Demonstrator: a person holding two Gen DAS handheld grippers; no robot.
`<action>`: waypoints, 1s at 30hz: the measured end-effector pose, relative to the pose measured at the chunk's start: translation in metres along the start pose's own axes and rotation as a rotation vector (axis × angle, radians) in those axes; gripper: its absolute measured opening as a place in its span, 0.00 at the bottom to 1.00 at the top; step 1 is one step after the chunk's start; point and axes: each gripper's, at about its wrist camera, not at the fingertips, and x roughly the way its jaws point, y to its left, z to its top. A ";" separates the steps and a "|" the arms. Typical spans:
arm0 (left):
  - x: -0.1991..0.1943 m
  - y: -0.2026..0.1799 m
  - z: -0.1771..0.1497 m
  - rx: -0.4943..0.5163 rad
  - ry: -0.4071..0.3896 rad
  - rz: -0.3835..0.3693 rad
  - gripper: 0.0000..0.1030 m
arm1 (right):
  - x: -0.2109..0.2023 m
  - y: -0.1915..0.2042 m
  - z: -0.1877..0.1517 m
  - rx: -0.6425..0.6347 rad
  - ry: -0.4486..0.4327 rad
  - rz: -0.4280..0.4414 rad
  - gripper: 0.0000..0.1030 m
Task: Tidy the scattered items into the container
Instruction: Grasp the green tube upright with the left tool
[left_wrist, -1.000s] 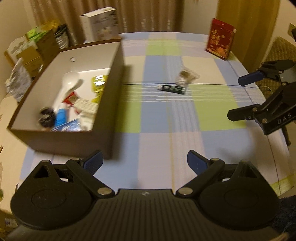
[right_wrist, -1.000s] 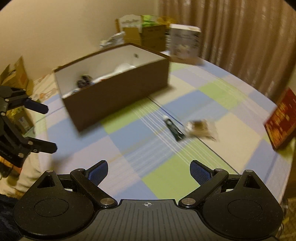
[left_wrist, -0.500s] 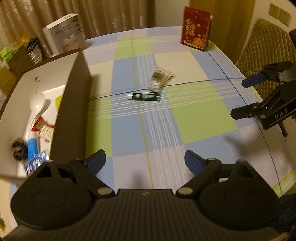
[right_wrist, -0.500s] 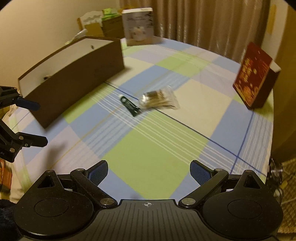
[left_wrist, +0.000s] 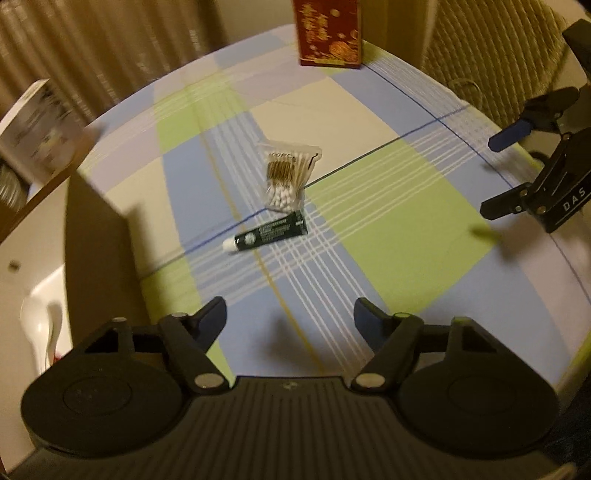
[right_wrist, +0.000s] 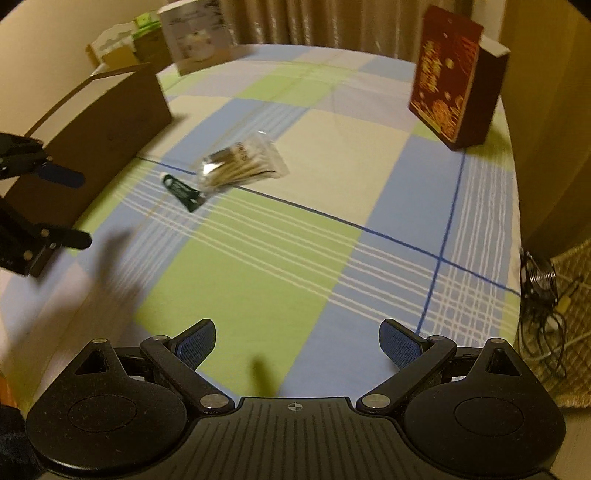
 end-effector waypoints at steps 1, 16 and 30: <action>0.006 0.003 0.004 0.020 0.005 -0.007 0.66 | 0.002 -0.003 0.000 0.012 0.006 -0.005 0.97; 0.087 0.034 0.067 0.301 0.104 -0.173 0.42 | 0.016 -0.049 0.003 0.172 0.043 -0.100 0.97; 0.091 0.028 0.045 0.276 0.231 -0.249 0.14 | 0.029 -0.053 0.014 0.176 0.040 -0.090 0.97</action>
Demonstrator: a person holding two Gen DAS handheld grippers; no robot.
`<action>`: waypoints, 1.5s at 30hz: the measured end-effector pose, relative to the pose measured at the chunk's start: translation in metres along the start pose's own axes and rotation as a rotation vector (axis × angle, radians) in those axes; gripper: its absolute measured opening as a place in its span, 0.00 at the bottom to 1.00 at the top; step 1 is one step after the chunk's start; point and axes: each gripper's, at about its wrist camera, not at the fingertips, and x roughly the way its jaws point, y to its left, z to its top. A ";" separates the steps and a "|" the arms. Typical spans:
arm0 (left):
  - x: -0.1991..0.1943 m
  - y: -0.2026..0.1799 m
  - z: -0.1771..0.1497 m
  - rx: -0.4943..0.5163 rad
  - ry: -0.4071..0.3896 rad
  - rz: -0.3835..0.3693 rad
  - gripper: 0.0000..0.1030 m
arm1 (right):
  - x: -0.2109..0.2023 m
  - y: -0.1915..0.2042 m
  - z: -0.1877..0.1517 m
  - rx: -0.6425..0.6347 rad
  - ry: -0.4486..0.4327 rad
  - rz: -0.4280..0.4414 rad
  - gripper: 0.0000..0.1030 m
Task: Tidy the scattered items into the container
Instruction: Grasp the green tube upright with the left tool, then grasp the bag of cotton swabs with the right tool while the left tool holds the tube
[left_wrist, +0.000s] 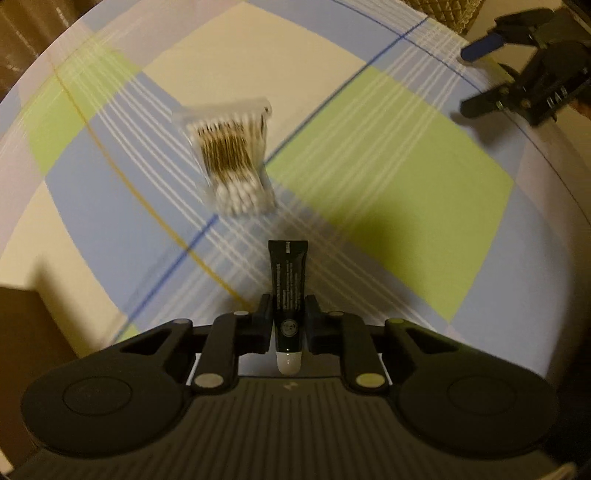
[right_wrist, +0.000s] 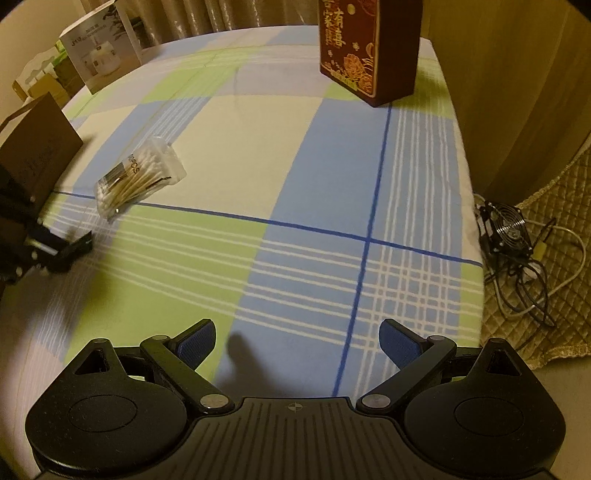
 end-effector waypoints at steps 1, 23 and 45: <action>-0.001 -0.001 -0.002 -0.017 -0.006 0.008 0.14 | 0.002 0.001 0.001 -0.005 0.000 0.002 0.97; -0.073 0.010 -0.076 -0.658 -0.265 0.109 0.13 | 0.033 0.099 0.074 -0.104 -0.101 0.189 0.97; -0.090 0.034 -0.072 -0.683 -0.343 0.156 0.13 | 0.069 0.118 0.077 -0.316 -0.051 0.201 0.49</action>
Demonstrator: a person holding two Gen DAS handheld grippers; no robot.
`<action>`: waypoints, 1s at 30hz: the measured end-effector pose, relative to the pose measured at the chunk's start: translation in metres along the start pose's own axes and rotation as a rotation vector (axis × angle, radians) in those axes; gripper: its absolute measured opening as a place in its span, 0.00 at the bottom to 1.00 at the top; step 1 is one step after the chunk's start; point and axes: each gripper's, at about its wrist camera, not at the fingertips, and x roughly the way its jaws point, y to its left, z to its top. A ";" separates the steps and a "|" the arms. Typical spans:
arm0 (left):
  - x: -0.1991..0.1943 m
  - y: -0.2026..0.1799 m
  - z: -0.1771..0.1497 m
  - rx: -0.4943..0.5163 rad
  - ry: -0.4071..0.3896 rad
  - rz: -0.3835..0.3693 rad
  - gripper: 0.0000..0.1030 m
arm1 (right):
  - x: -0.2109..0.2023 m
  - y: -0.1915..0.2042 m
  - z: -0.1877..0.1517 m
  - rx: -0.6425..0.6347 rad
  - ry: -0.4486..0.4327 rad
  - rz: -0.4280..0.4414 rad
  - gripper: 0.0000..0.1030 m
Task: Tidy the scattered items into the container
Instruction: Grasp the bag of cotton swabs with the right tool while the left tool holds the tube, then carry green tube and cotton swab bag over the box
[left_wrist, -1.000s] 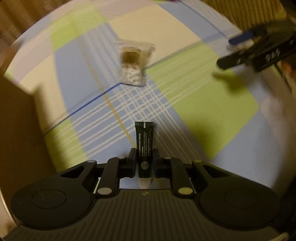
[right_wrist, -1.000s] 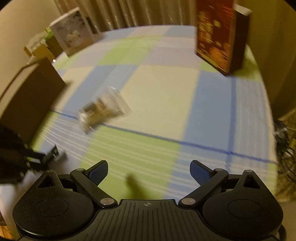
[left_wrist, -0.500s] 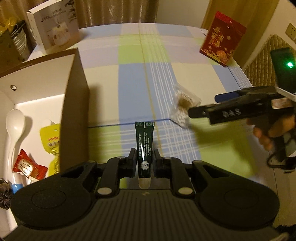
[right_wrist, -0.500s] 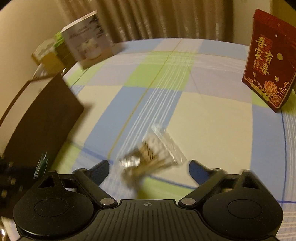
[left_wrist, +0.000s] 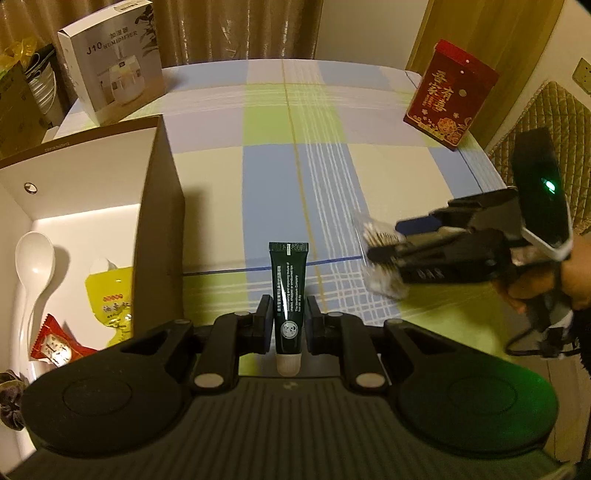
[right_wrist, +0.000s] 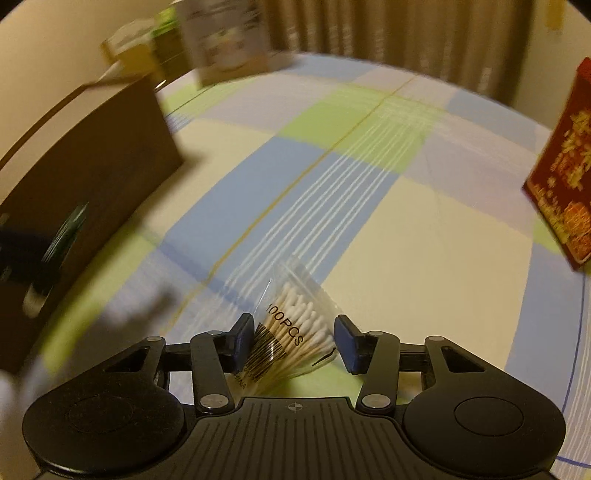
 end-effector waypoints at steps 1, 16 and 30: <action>0.000 -0.002 -0.001 0.000 0.001 -0.007 0.13 | -0.004 0.000 -0.007 -0.024 0.006 0.011 0.49; 0.000 -0.023 -0.022 -0.043 0.028 -0.055 0.13 | -0.023 0.021 -0.035 0.120 -0.013 -0.079 0.72; -0.020 -0.022 -0.044 -0.086 0.015 -0.040 0.13 | -0.018 0.050 -0.048 -0.096 -0.006 -0.106 0.33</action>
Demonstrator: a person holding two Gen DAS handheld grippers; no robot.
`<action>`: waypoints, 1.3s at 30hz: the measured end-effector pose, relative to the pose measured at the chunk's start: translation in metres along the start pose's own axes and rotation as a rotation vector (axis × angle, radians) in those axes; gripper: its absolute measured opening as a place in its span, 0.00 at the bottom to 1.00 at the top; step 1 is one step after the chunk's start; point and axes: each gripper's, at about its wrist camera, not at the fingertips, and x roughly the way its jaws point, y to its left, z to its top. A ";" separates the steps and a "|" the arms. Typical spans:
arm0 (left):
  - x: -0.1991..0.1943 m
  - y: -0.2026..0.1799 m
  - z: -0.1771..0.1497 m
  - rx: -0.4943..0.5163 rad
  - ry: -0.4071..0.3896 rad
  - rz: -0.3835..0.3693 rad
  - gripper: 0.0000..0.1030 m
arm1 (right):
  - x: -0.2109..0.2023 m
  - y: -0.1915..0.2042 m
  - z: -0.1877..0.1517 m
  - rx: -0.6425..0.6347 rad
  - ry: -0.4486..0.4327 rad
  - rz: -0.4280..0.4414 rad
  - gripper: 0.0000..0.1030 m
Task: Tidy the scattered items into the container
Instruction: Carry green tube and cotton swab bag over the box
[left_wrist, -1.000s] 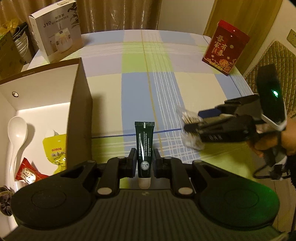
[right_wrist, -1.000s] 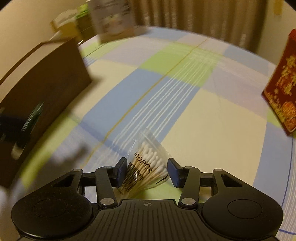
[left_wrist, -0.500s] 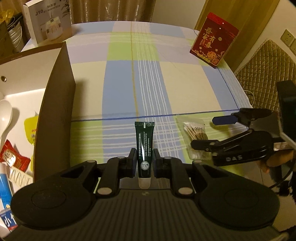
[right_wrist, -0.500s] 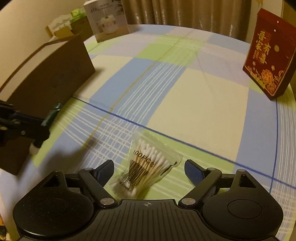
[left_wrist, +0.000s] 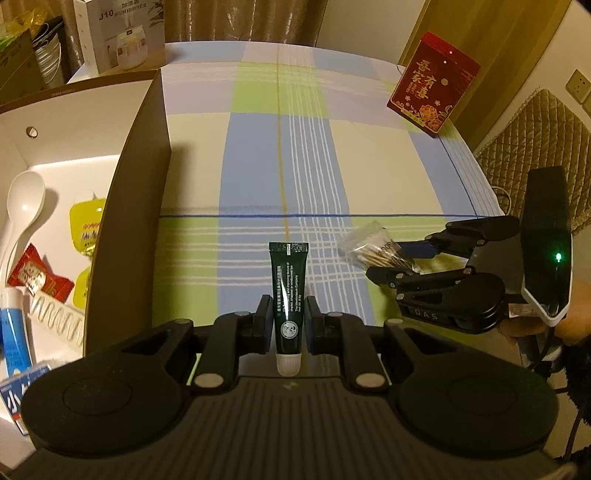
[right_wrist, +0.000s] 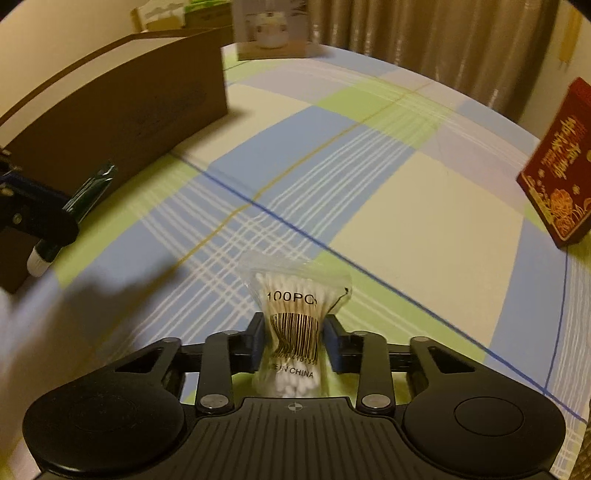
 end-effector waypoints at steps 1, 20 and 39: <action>-0.001 -0.001 -0.002 -0.002 -0.001 -0.001 0.13 | -0.002 0.003 -0.002 -0.014 0.002 0.008 0.32; -0.039 -0.016 -0.049 -0.017 -0.027 -0.072 0.13 | -0.058 0.041 -0.075 0.035 0.138 0.202 0.27; -0.162 0.085 -0.048 -0.039 -0.263 0.052 0.13 | -0.112 0.121 0.043 0.060 -0.153 0.466 0.26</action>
